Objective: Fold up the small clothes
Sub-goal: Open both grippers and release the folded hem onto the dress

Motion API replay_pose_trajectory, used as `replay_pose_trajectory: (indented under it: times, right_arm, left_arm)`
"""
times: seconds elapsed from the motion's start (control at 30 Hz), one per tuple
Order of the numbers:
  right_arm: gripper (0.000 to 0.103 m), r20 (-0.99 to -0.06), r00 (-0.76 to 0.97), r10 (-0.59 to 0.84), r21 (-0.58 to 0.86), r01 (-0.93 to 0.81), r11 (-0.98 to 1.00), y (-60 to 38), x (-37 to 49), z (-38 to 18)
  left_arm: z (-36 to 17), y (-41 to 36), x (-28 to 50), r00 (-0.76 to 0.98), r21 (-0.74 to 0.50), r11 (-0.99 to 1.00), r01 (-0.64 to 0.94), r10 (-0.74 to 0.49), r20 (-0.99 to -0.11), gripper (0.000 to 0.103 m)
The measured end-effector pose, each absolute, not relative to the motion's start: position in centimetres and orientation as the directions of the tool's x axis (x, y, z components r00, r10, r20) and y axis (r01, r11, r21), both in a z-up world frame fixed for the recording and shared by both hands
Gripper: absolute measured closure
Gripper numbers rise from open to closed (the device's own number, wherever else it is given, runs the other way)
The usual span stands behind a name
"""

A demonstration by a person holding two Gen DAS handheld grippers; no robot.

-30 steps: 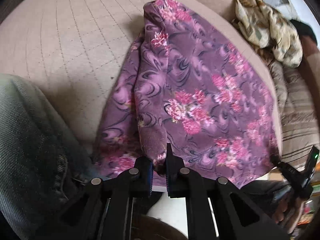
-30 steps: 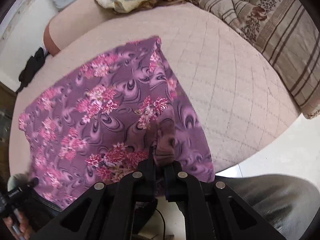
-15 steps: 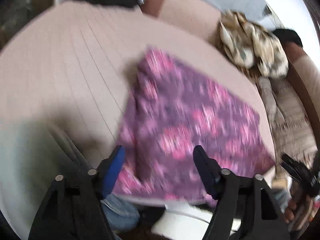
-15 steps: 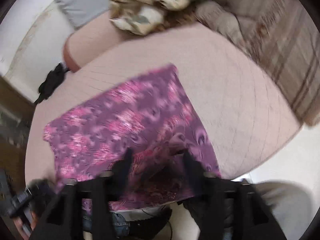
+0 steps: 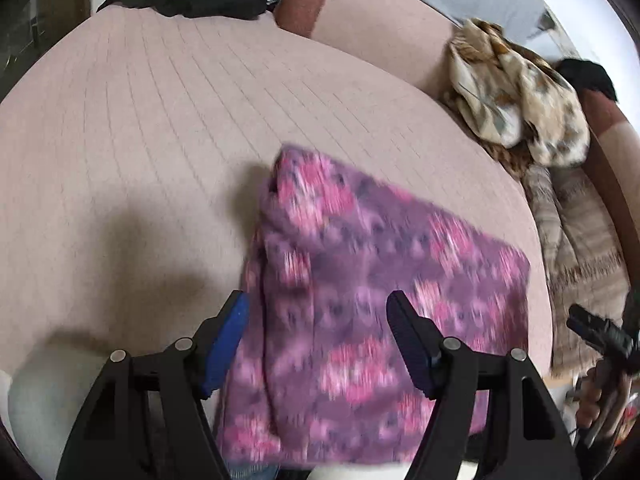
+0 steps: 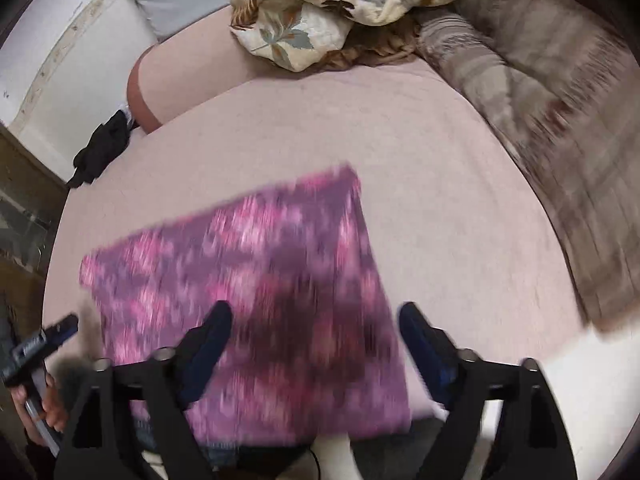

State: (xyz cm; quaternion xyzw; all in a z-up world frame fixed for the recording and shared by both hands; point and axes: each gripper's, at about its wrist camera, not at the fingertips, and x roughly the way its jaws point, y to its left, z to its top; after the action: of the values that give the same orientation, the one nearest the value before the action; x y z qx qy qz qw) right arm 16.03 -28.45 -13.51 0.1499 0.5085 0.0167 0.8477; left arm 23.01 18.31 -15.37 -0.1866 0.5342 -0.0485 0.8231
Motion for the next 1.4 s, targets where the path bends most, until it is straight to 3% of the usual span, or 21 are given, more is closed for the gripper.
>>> replay_pose_trajectory:
  times: [0.1, 0.2, 0.3, 0.4, 0.47, 0.5, 0.53, 0.57, 0.63, 0.73, 0.93, 1.17, 1.3, 1.4]
  right_arm:
    - [0.01, -0.875, 0.409, 0.259, 0.343, 0.147, 0.928, -30.7, 23.8, -16.0]
    - [0.012, -0.895, 0.399, 0.2, 0.289, 0.178, 0.941, -32.2, 28.6, -18.9]
    - [0.019, -0.878, 0.356, 0.321, 0.407, 0.201, 0.891, -33.2, 29.0, -22.2]
    - [0.02, -0.886, 0.336, 0.321, 0.385, 0.143, 0.912, -32.5, 28.9, -22.4]
    - [0.021, -0.892, 0.321, 0.318, 0.373, 0.127, 0.919, -32.1, 29.1, -22.9]
    - [0.024, -0.896, 0.319, 0.308, 0.362, 0.123, 0.924, -31.9, 29.2, -23.0]
    - [0.037, -0.901, 0.325, 0.289, 0.341, 0.115, 0.933, -31.7, 29.4, -22.9]
    - [0.045, -0.91, 0.33, 0.251, 0.299, 0.102, 0.949, -31.1, 29.5, -22.7]
    - [0.078, -0.907, 0.327, 0.265, 0.308, 0.088, 0.947, -30.9, 29.5, -22.6]
    - [0.088, -0.904, 0.325, 0.279, 0.314, 0.059, 0.948, -30.3, 29.1, -21.9]
    - [0.093, -0.849, 0.447, 0.283, 0.358, 0.093, 0.929, -31.9, 27.8, -17.5]
    - [0.093, -0.83, 0.534, 0.163, 0.228, 0.058, 0.972, -30.1, 32.5, -12.5]
    - [0.093, -0.78, 0.611, 0.137, 0.217, 0.059, 0.974, -30.4, 37.2, -9.2]
    - [0.086, -0.804, 0.578, 0.14, 0.216, 0.065, 0.974, -30.9, 41.9, -10.7]
  left_arm:
    - [-16.1, 18.0, 27.2, 0.407, -0.368, 0.915, -0.164, -0.277, -0.87, 0.033]
    - [-17.4, 18.9, 30.2, 0.412, -0.351, 0.914, -0.206, -0.244, -0.878, 0.033]
    - [-19.9, 19.5, 31.8, 0.376, -0.359, 0.913, -0.193, -0.269, -0.887, 0.032]
    - [-21.7, 20.0, 32.3, 0.348, -0.392, 0.883, -0.257, -0.294, -0.89, 0.03]
    - [-21.3, 19.1, 32.7, 0.361, -0.351, 0.906, -0.237, -0.253, -0.897, 0.029]
    - [-21.3, 18.7, 32.7, 0.367, -0.329, 0.917, -0.224, -0.233, -0.901, 0.033]
    - [-21.3, 18.1, 32.5, 0.372, -0.309, 0.93, -0.198, -0.22, -0.902, 0.067]
    - [-21.4, 17.6, 32.5, 0.358, -0.321, 0.933, -0.163, -0.247, -0.9, 0.09]
    - [-21.5, 17.8, 32.4, 0.357, -0.353, 0.922, -0.16, -0.279, -0.891, 0.09]
    - [-21.0, 19.2, 32.0, 0.376, -0.414, 0.89, -0.19, -0.324, -0.868, 0.093]
    - [-14.3, 20.3, 32.2, 0.514, -0.453, 0.882, -0.132, -0.33, -0.792, 0.094]
    - [-9.8, 20.4, 39.0, 0.589, -0.422, 0.903, -0.084, -0.297, -0.752, 0.094]
    - [-9.0, 19.1, 44.0, 0.624, -0.435, 0.896, -0.093, -0.288, -0.727, 0.094]
    - [-12.3, 18.2, 47.7, 0.54, -0.427, 0.891, -0.156, -0.285, -0.792, 0.09]
